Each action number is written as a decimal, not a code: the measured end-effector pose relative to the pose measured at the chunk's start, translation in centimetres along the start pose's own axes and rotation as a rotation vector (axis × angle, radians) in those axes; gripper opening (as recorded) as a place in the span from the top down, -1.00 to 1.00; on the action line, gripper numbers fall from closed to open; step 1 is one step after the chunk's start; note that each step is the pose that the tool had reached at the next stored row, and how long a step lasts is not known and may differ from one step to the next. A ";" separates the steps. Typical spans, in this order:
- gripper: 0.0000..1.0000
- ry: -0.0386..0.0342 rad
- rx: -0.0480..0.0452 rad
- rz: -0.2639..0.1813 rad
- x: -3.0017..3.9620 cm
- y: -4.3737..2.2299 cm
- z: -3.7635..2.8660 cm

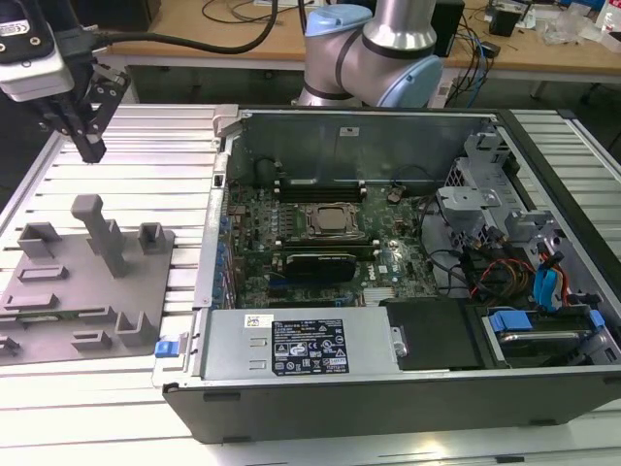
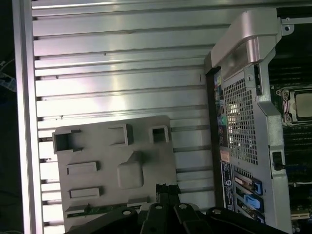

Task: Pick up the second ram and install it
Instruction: 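Reach for the second ram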

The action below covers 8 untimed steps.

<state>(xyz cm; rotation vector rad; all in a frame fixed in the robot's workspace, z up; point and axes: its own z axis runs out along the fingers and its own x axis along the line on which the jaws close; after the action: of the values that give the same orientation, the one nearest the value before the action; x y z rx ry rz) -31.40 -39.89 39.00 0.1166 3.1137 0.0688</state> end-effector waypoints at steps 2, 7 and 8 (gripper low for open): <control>0.79 0.0000 0.0000 0.000 0.53 -0.04 0.02; 0.79 0.0000 0.0000 0.000 1.39 -0.11 0.04; 0.79 0.0000 0.0000 0.000 1.55 -0.12 0.04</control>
<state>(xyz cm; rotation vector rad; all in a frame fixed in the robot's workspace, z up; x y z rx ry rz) -32.95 -39.88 38.92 0.1167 3.1137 0.0688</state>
